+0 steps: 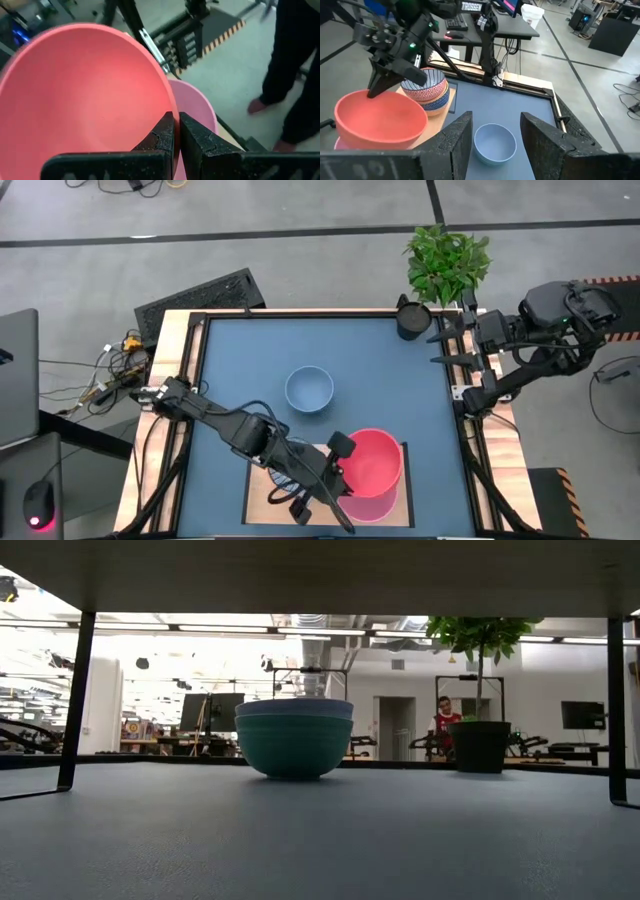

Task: Place and stack bowls onto a shelf
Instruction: Stack the orange bowl on top of the pink bowl on the shelf

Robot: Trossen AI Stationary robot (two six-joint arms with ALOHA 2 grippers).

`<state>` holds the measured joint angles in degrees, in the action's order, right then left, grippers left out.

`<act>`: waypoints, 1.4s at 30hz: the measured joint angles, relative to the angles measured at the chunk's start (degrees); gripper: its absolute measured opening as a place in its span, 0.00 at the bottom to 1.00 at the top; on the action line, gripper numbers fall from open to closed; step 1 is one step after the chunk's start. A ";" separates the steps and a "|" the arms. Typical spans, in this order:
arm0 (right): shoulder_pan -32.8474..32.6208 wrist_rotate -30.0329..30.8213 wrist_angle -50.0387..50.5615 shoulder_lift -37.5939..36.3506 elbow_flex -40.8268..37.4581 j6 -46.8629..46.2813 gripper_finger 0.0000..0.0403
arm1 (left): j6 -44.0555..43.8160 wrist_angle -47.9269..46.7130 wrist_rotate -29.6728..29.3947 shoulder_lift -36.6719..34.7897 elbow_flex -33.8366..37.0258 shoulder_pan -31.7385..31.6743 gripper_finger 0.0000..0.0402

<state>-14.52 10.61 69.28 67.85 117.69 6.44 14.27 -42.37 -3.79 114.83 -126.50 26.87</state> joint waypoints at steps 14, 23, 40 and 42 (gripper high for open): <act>0.00 -0.02 2.08 0.39 0.00 0.07 0.47 | -3.57 -9.78 4.13 5.13 -8.34 0.90 0.00; 0.00 -0.04 2.12 0.44 0.00 0.02 0.47 | -4.59 -9.17 0.21 4.82 -8.45 1.07 0.09; -0.58 -1.22 1.63 1.00 -4.18 -3.45 0.47 | -9.46 -5.05 1.38 1.81 -8.40 1.53 0.21; -1.03 -1.79 0.18 1.32 -6.93 -3.45 0.47 | -10.72 -3.36 0.42 -0.32 -8.39 1.70 0.21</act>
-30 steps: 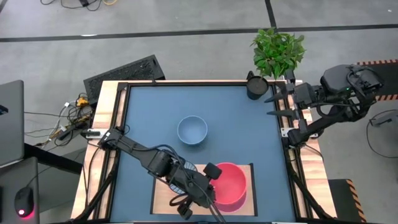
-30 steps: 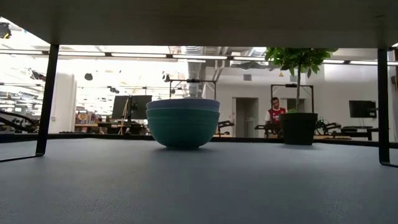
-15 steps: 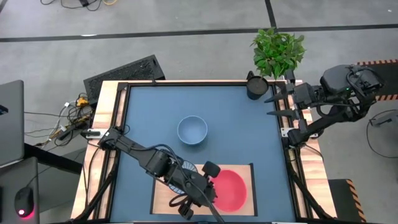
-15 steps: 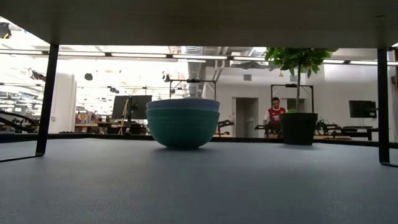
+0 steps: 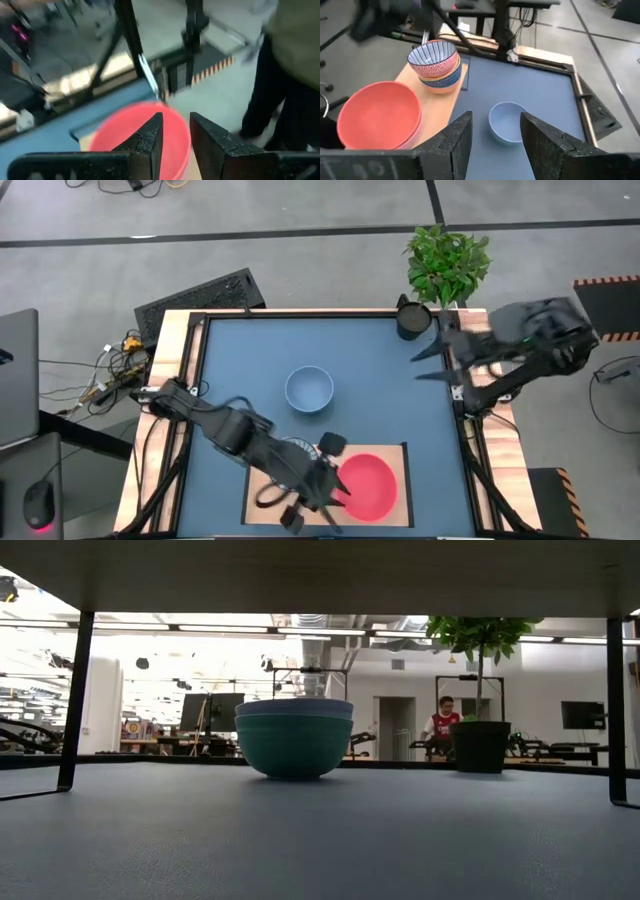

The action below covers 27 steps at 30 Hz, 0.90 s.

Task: Place and stack bowls onto a shelf
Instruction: Stack the orange bowl on top of the pink bowl on the shelf

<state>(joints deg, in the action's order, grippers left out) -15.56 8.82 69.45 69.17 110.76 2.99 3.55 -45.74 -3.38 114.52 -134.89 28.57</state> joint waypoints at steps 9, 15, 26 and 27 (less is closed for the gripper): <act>-4.89 -5.21 -25.78 2.94 -18.39 1.85 0.47 | 1.78 1.66 -15.70 -11.89 -0.02 1.49 0.16; -7.32 -7.41 -38.68 9.16 -25.03 2.29 0.47 | 4.96 1.01 -21.36 -16.01 0.02 1.47 0.15; -10.72 -10.69 -43.15 21.52 -25.10 3.48 0.47 | 7.22 -0.09 -27.06 -17.35 0.07 1.47 0.14; -10.70 -11.24 -43.47 22.04 -25.11 3.49 0.47 | 7.15 -0.07 -27.08 -17.35 0.07 1.47 0.14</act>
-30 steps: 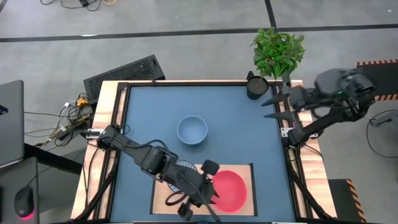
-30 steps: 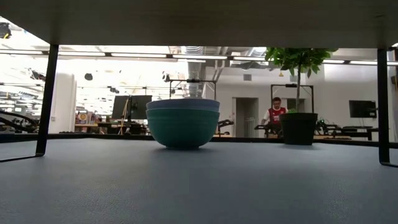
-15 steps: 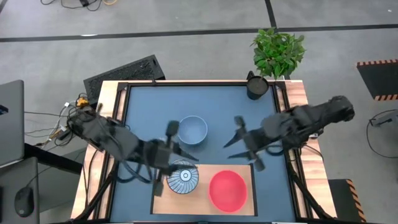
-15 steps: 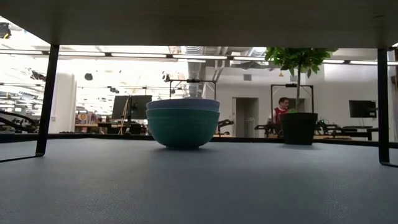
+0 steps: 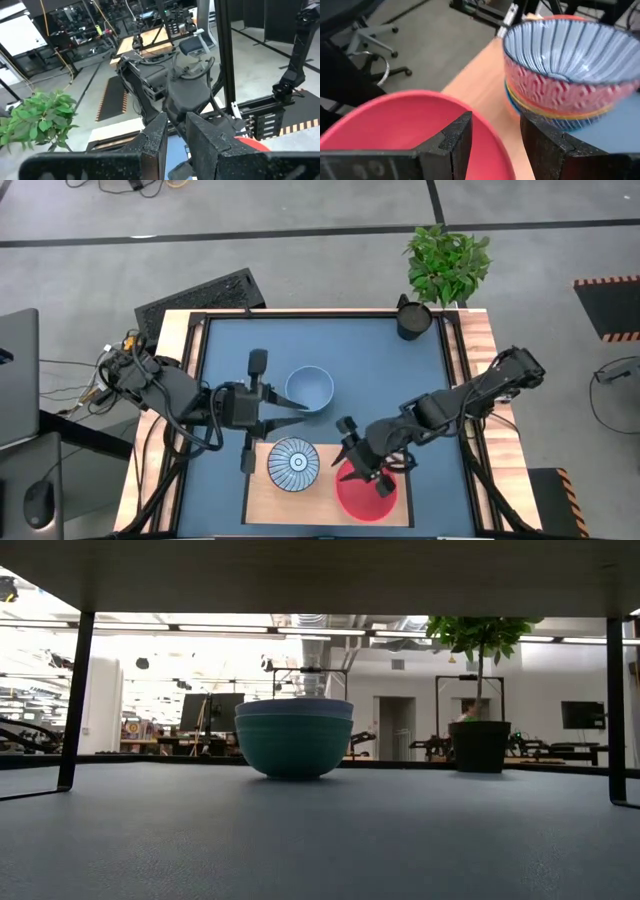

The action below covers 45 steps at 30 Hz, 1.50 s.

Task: Place and stack bowls onto a shelf
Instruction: Stack the orange bowl on top of the pink bowl on the shelf, then stack the blue bowl on top of the red bowl on the shelf

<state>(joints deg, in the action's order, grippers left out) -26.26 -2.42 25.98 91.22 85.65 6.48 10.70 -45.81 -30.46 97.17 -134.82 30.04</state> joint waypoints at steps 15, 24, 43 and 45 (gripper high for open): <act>2.33 -8.01 -1.24 3.66 0.07 -3.03 0.47 | -5.43 -4.70 0.04 0.39 0.00 0.00 0.15; 3.77 -7.13 1.24 -5.81 0.07 -3.50 0.47 | -7.46 -13.88 -4.67 -0.03 -0.02 -2.10 0.15; 6.21 29.61 16.81 -29.95 0.11 -5.07 0.47 | -1.36 -43.88 33.13 -3.81 7.64 -33.44 0.15; 6.23 30.58 18.14 -31.00 0.11 -6.39 0.47 | 1.49 -42.69 37.22 -4.56 12.01 -35.89 0.15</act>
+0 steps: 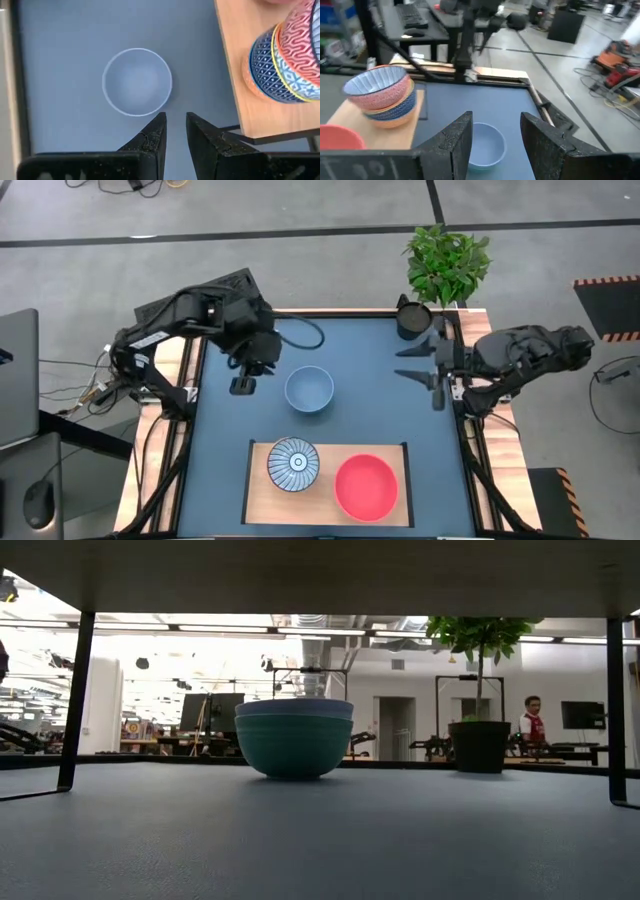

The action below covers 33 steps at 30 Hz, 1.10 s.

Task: Place and stack bowls onto a shelf
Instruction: Stack the blue bowl on top of the red bowl on the shelf

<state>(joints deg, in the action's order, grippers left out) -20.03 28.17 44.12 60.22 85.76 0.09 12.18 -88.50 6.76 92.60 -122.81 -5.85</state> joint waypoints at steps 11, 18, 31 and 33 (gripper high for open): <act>-0.04 6.78 7.33 -1.04 0.00 -1.79 0.47 | 9.34 22.38 5.01 -10.92 34.38 -5.97 0.15; 0.68 9.40 11.06 -1.02 0.00 -3.65 0.47 | 13.17 34.57 5.54 -11.90 47.78 -4.02 0.15; 4.18 9.48 18.88 -0.99 0.00 -10.24 0.47 | 20.19 46.55 6.27 -5.42 50.87 -1.77 0.15; 4.18 9.47 18.92 -0.99 -0.01 -10.20 0.47 | 20.84 47.82 6.39 -3.37 50.87 -1.71 0.15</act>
<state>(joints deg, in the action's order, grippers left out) -15.86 37.63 63.04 59.22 85.75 -10.11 33.02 -40.67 13.15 89.23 -71.94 -7.56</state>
